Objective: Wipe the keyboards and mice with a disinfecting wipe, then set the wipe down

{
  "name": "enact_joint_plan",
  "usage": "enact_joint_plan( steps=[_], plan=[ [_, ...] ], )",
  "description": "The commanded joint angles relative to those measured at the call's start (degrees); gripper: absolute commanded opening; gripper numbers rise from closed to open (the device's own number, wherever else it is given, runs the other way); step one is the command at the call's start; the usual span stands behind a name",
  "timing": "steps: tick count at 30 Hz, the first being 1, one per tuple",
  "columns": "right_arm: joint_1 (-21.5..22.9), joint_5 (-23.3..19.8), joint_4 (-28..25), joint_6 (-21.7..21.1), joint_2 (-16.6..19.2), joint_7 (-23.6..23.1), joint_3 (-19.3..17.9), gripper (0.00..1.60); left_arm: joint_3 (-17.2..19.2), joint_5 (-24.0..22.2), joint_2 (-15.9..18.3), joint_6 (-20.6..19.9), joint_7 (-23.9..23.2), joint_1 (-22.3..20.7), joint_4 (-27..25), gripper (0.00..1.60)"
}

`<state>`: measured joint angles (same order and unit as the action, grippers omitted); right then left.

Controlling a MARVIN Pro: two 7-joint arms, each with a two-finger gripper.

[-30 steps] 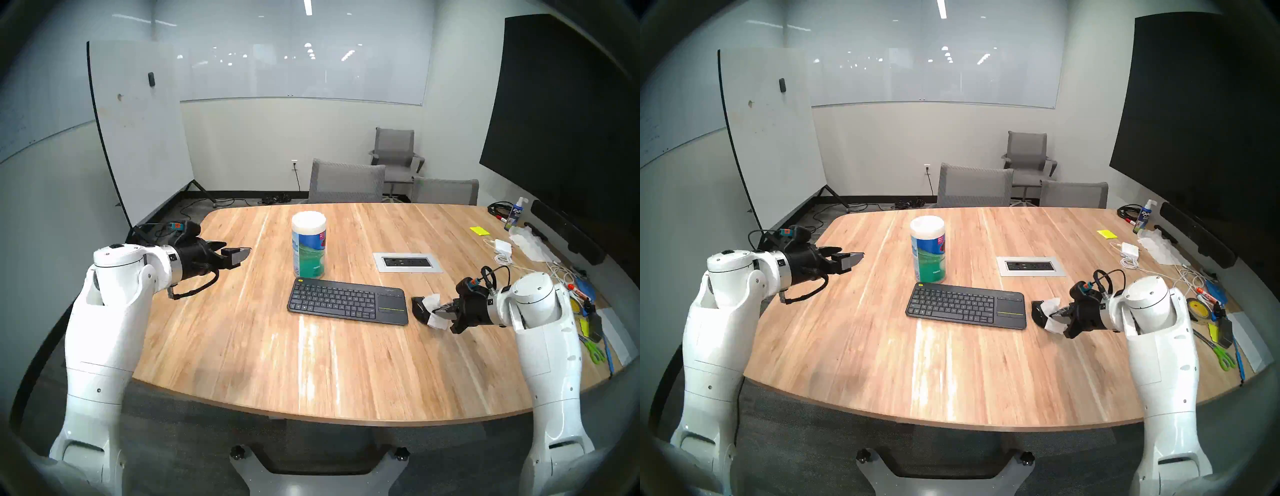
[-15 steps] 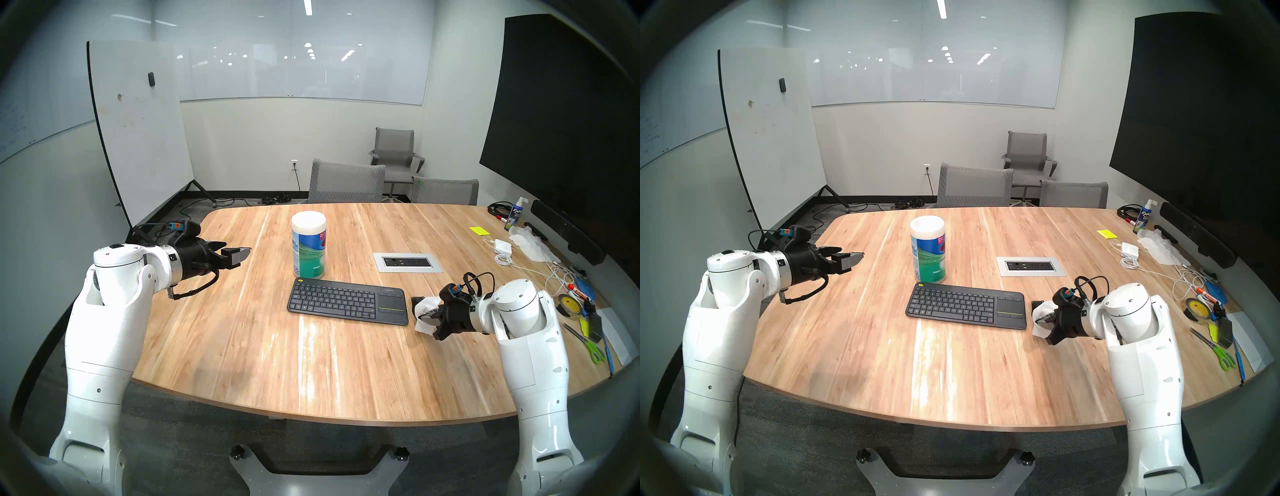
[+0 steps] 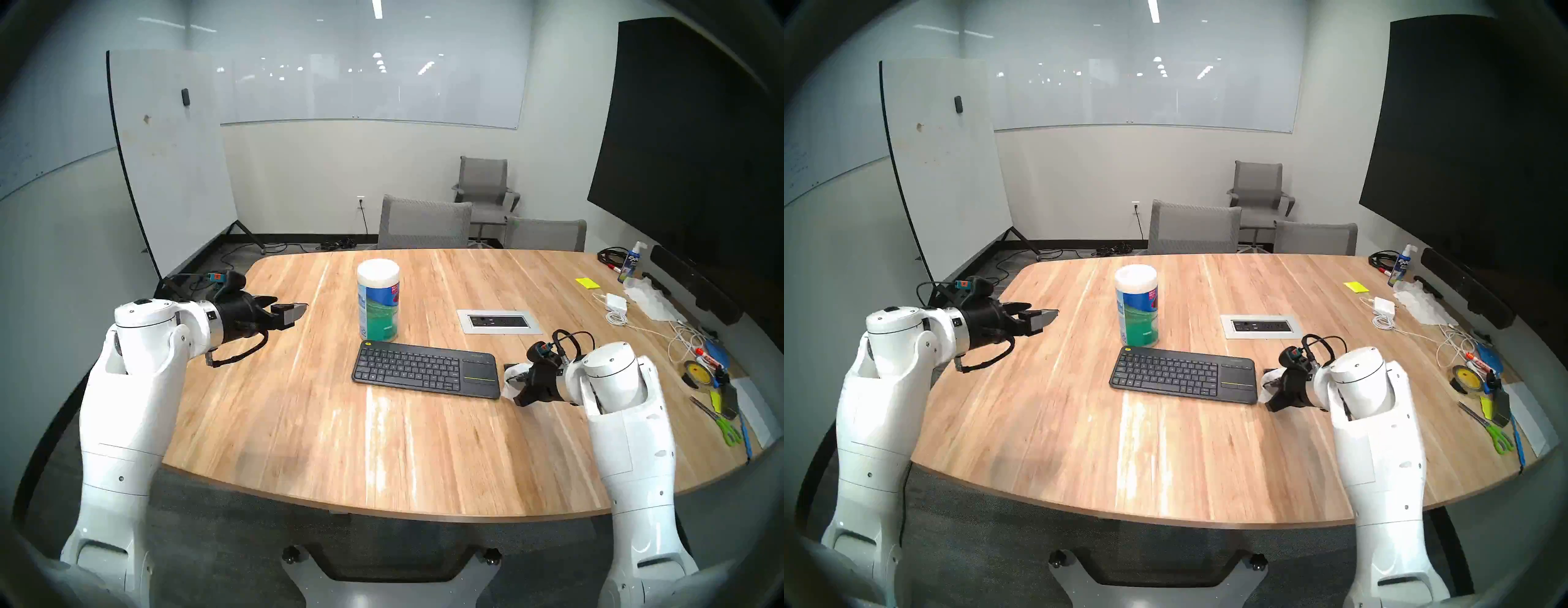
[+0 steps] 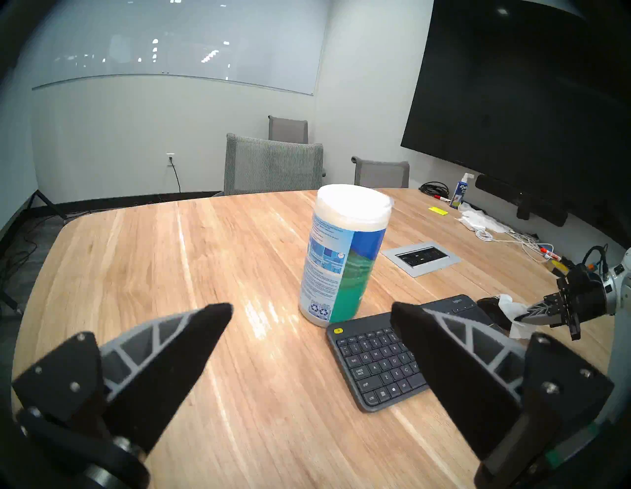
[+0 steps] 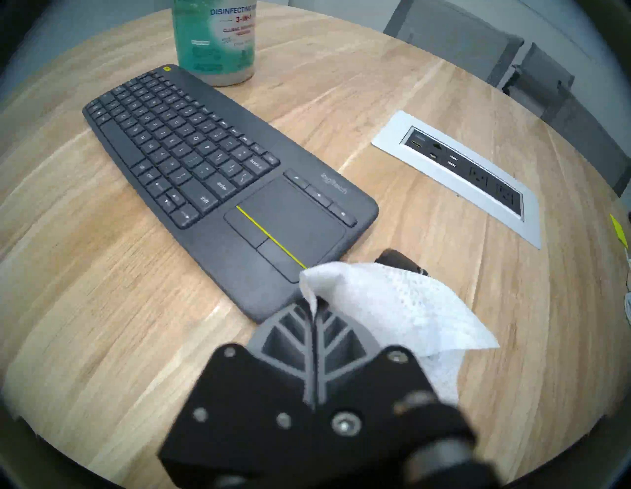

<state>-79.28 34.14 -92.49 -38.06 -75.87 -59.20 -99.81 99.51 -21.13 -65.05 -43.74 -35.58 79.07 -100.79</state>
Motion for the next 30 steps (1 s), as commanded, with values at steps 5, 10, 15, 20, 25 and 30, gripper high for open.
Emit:
enact_joint_plan(
  steps=[5, 10, 15, 20, 25, 30],
  plan=[
    [5.85, 1.19, 3.05, -3.09, -3.17, 4.73, -0.33, 0.00, 0.16, -0.13, -0.09, 0.22, 0.03, -0.74, -1.34, 1.60],
    [8.25, 1.37, 5.48, -3.76, -3.88, 6.22, -1.01, 0.00, 0.15, -0.13, -0.08, 0.22, 0.01, -0.75, -1.31, 1.60],
    [9.99, 1.44, 7.25, -3.93, -4.05, 6.79, -1.59, 0.00, 0.15, -0.13, -0.07, 0.23, 0.01, -0.75, -1.30, 1.60],
    [11.26, 1.29, 8.63, -4.01, -4.05, 7.10, -2.09, 0.00, 0.15, -0.13, -0.08, 0.22, 0.02, -0.75, -1.32, 1.60],
    [11.91, 1.14, 9.35, -4.07, -4.08, 7.25, -2.33, 0.00, 0.16, -0.12, -0.09, 0.22, 0.03, -0.74, -1.34, 1.60],
    [12.18, 1.16, 9.66, -4.04, -3.94, 7.10, -2.22, 0.00, 0.17, -0.12, -0.10, 0.21, 0.05, -0.73, -1.37, 1.60]
  ],
)
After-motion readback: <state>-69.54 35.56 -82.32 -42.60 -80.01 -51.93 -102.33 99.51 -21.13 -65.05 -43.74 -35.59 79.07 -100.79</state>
